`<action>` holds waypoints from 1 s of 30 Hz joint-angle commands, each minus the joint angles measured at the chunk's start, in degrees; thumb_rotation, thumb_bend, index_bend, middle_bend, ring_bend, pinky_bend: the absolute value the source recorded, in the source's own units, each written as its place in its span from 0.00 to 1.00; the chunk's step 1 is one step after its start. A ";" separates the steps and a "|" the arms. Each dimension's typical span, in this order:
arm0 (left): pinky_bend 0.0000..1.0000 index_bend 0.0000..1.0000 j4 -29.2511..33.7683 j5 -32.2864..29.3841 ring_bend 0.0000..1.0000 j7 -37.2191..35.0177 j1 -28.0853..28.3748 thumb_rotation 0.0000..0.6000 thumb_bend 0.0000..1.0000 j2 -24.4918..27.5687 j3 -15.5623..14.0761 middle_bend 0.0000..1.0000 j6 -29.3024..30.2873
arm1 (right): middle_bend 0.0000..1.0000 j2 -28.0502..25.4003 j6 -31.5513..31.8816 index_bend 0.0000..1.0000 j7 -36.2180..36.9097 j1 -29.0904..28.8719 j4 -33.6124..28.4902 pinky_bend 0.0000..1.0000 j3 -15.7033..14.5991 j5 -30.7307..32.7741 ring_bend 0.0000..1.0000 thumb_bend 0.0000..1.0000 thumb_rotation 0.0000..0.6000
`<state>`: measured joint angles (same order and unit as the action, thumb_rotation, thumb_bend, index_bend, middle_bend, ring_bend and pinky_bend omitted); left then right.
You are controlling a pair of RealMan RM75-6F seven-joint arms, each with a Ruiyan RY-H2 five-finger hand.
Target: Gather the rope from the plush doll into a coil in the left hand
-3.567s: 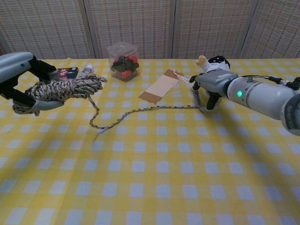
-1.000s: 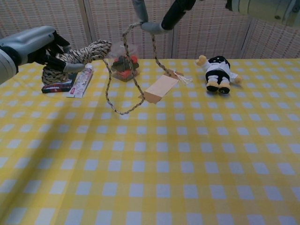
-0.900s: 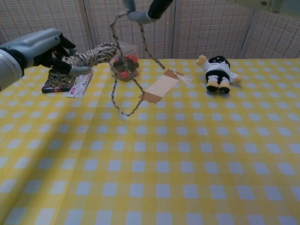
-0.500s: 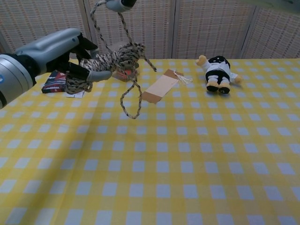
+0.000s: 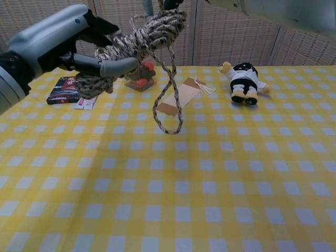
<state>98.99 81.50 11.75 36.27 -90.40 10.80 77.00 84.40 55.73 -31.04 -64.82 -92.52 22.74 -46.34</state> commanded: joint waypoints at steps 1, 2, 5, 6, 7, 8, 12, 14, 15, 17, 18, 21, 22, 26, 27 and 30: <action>0.23 0.74 0.92 2.60 0.54 -3.54 -1.22 0.56 0.23 1.21 -0.14 0.75 2.09 | 0.19 0.76 -0.33 0.62 2.22 1.24 2.10 0.00 -1.74 -0.45 0.00 0.45 1.00; 0.23 0.74 1.16 2.98 0.54 -4.18 -1.45 0.56 0.23 1.56 -0.05 0.75 2.45 | 0.19 0.95 -0.47 0.62 2.76 1.55 2.68 0.00 -2.20 -0.61 0.00 0.45 1.00; 0.23 0.74 1.92 3.74 0.54 -5.87 -2.15 0.56 0.23 2.79 0.45 0.75 3.46 | 0.19 1.54 -1.06 0.62 4.41 2.52 4.56 0.00 -3.64 -1.12 0.00 0.45 1.00; 0.23 0.74 2.20 3.77 0.54 -6.29 -2.33 0.56 0.23 3.20 0.64 0.75 3.64 | 0.19 1.70 -1.25 0.62 4.85 2.80 5.06 0.00 -4.06 -1.32 0.00 0.45 1.00; 0.23 0.74 2.50 3.66 0.54 -6.71 -2.53 0.56 0.23 3.58 0.85 0.75 3.76 | 0.19 1.88 -1.39 0.62 5.28 3.08 5.53 0.00 -4.47 -1.56 0.00 0.45 1.00; 0.23 0.74 2.83 3.38 0.54 -7.08 -2.73 0.57 0.23 4.12 1.16 0.75 3.79 | 0.19 2.14 -1.58 0.62 5.86 3.46 6.10 0.00 -5.02 -1.92 0.00 0.45 1.00; 0.23 0.74 3.02 2.24 0.54 -7.25 -3.08 0.56 0.23 5.55 2.53 0.75 3.81 | 0.19 2.88 -2.08 0.62 7.42 4.81 7.64 0.00 -6.92 -3.29 0.00 0.45 1.00; 0.23 0.74 3.04 1.08 0.54 -7.44 -3.20 0.57 0.23 6.28 3.34 0.75 3.47 | 0.19 3.24 -2.36 0.62 8.15 5.54 8.37 0.00 -7.95 -4.10 0.00 0.45 1.00; 0.23 0.74 3.04 0.52 0.54 -7.57 -3.23 0.57 0.23 6.57 3.74 0.75 3.32 | 0.19 3.43 -2.45 0.62 8.41 5.84 8.66 0.00 -8.39 -4.48 0.00 0.45 1.00; 0.23 0.74 2.85 -0.78 0.54 -7.61 -3.21 0.56 0.23 7.20 4.67 0.75 2.91 | 0.19 3.81 -2.73 0.62 8.81 6.44 9.19 0.00 -9.40 -5.38 0.00 0.45 1.00; 0.23 0.74 2.73 -1.32 0.54 -7.58 -3.19 0.56 0.23 7.41 5.10 0.75 2.78 | 0.19 3.97 -2.89 0.62 8.81 6.65 9.35 0.00 -9.89 -5.82 0.00 0.45 1.00; 0.23 0.74 2.37 -3.43 0.54 -7.17 -3.06 0.56 0.23 8.14 6.42 0.75 2.11 | 0.19 4.55 -3.08 0.63 8.07 7.25 9.91 0.00 -11.77 -7.68 0.00 0.45 1.00; 0.23 0.74 2.17 -4.15 0.54 -7.01 -2.99 0.57 0.23 8.39 6.93 0.75 1.91 | 0.19 4.81 -3.08 0.63 8.00 7.56 9.99 0.00 -12.34 -8.26 0.00 0.45 1.00; 0.23 0.74 1.31 -5.93 0.54 -6.16 -2.83 0.57 0.23 9.14 8.09 0.75 1.47 | 0.19 5.31 -3.16 0.63 7.84 8.60 9.90 0.00 -13.94 -9.83 0.00 0.45 1.00; 0.23 0.74 1.08 -6.41 0.54 -5.96 -2.80 0.56 0.23 9.28 8.32 0.75 1.32 | 0.20 5.36 -3.20 0.63 7.78 8.83 9.80 0.00 -14.31 -10.22 0.00 0.45 1.00; 0.23 0.74 0.26 -8.30 0.54 -5.58 -2.67 0.56 0.23 9.55 9.15 0.75 0.78 | 0.20 5.50 -3.19 0.63 7.35 9.56 9.43 0.00 -15.51 -11.60 0.00 0.45 1.00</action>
<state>99.66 73.87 5.94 33.51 -81.05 19.53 78.09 89.81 52.54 -23.47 -55.55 -82.92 7.59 -57.56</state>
